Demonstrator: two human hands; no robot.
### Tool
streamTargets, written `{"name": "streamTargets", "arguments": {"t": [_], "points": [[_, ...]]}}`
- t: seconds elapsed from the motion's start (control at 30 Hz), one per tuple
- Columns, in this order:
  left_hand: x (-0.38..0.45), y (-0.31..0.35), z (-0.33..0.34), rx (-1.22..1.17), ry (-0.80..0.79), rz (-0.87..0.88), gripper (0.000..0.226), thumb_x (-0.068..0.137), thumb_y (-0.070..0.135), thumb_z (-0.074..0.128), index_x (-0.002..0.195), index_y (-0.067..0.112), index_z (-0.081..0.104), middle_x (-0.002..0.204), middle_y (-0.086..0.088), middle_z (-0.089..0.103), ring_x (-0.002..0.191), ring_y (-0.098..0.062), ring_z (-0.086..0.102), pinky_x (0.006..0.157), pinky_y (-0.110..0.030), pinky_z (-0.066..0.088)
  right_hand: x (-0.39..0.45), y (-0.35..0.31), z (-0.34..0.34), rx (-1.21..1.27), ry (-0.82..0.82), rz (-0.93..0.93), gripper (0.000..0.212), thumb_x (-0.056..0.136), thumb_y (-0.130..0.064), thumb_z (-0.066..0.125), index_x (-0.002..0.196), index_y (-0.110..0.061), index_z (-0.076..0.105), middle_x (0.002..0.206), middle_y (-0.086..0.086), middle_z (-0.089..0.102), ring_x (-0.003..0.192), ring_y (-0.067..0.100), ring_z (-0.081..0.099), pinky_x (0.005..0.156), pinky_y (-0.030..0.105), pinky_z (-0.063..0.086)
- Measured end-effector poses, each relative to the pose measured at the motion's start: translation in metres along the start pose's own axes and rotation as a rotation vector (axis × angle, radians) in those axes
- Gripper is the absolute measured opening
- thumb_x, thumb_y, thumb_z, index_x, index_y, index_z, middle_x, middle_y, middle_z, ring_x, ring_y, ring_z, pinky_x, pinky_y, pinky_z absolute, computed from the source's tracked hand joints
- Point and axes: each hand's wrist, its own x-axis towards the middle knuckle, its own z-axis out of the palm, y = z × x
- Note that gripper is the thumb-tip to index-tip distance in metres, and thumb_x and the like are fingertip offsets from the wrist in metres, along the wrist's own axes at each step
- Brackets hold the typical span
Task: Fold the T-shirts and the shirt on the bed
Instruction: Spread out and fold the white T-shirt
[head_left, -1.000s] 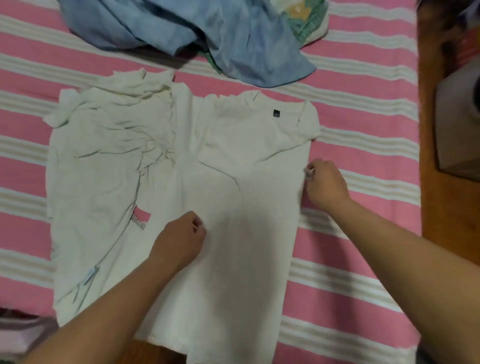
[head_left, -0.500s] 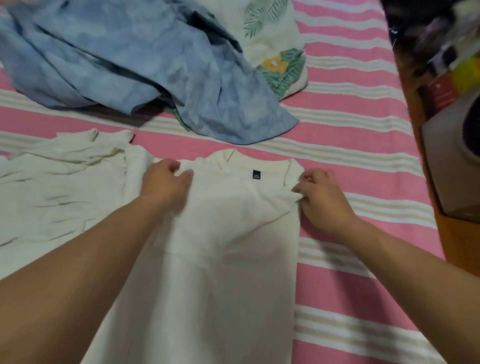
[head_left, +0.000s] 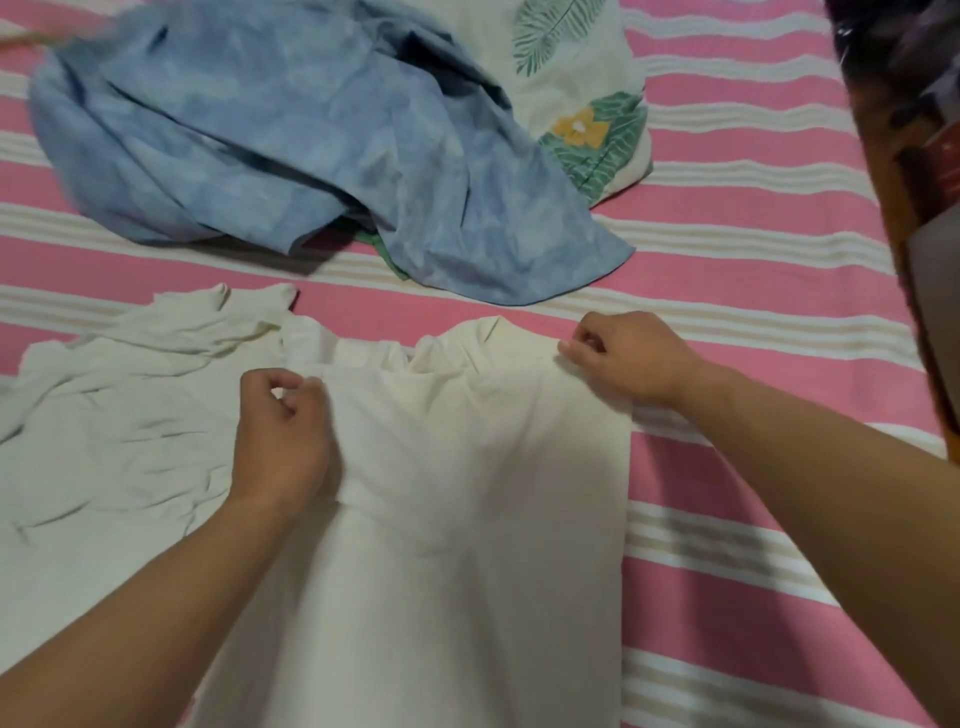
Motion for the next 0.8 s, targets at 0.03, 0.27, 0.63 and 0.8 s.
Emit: {"name": "streamTargets", "arguments": {"t": [0.03,0.27,0.63,0.8], "points": [[0.000,0.001,-0.001,0.028,-0.093,-0.023,0.019,0.095,0.045,0.058,0.100,0.029,0.049,0.071,-0.006,0.059,0.059,-0.026,0.055,0.058,-0.035,0.044,-0.005,0.006,-0.003,0.024,-0.007,-0.018,0.038,0.089,-0.055,0.045,0.100,-0.025,0.063,0.092,-0.003,0.066,0.087,0.025,0.057,0.079,0.035,0.043],[-0.012,0.010,-0.008,0.209,-0.139,0.035,0.042,0.100,0.040,0.056,0.081,0.003,0.054,0.075,-0.010,0.063,0.072,-0.032,0.059,0.068,-0.040,0.045,-0.007,0.021,0.003,-0.182,-0.040,-0.104,0.016,0.095,-0.022,0.052,0.091,-0.013,0.064,0.091,0.009,0.070,0.088,0.034,0.060,0.079,0.036,0.039],[-0.008,-0.009,-0.014,0.425,-0.120,0.006,0.024,0.103,0.031,0.046,0.088,0.012,0.051,0.081,-0.006,0.059,0.078,-0.031,0.054,0.066,-0.037,0.039,0.003,-0.002,0.005,-0.479,-0.102,0.117,0.033,0.097,-0.022,0.048,0.129,-0.020,0.052,0.121,0.007,0.058,0.121,0.032,0.049,0.117,0.053,0.020],[0.024,-0.022,-0.033,0.506,0.041,0.010,0.033,0.101,0.023,0.050,0.130,0.012,0.060,0.127,-0.017,0.057,0.110,-0.036,0.058,0.095,-0.044,0.048,0.002,-0.064,0.022,-0.347,0.136,0.104,0.038,0.086,-0.013,0.056,0.124,-0.010,0.054,0.123,0.016,0.053,0.115,0.036,0.046,0.106,0.048,0.033]]}}
